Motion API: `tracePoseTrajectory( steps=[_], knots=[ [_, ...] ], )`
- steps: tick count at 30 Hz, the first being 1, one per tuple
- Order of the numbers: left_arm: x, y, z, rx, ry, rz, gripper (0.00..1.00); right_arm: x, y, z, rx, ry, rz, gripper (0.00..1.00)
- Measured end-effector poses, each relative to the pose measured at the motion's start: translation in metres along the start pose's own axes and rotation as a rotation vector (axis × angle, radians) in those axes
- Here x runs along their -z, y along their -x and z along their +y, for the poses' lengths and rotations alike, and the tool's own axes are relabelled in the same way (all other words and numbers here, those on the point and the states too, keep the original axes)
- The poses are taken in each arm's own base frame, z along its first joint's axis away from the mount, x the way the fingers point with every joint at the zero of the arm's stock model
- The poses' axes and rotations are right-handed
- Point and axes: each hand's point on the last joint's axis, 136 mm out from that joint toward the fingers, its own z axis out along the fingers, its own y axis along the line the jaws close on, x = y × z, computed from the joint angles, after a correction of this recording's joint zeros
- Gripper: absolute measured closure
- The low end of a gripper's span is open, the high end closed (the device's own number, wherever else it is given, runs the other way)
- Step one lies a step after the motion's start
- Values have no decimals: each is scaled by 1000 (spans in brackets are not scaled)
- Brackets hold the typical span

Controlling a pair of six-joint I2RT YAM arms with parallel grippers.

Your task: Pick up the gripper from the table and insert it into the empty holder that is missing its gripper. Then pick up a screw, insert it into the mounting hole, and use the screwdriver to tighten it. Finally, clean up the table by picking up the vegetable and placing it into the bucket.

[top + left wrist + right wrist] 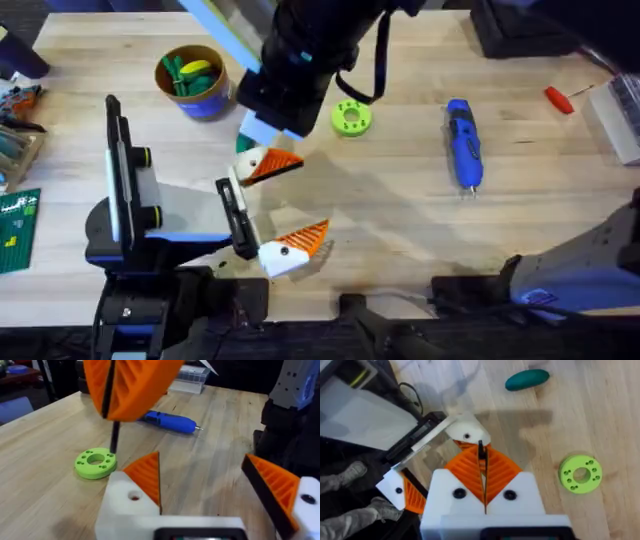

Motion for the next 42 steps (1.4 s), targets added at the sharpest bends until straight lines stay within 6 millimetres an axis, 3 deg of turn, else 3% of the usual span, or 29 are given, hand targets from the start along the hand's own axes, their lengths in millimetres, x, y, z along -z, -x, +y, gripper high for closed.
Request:
tracePoseTrajectory(
  steps=[10,16,21,33,42],
  knots=[
    [0,0,0,0,0,0,15,-2,2,14,63,17,3,995],
    [0,0,0,0,0,0,15,4,-13,14,57,1,83,995],
    [0,0,0,0,0,0,15,7,2,13,67,-10,66,995],
    [0,0,0,0,0,0,16,-12,-6,11,83,-34,151,995],
    [0,0,0,0,0,0,15,-14,-6,14,98,-40,157,995]
  ],
)
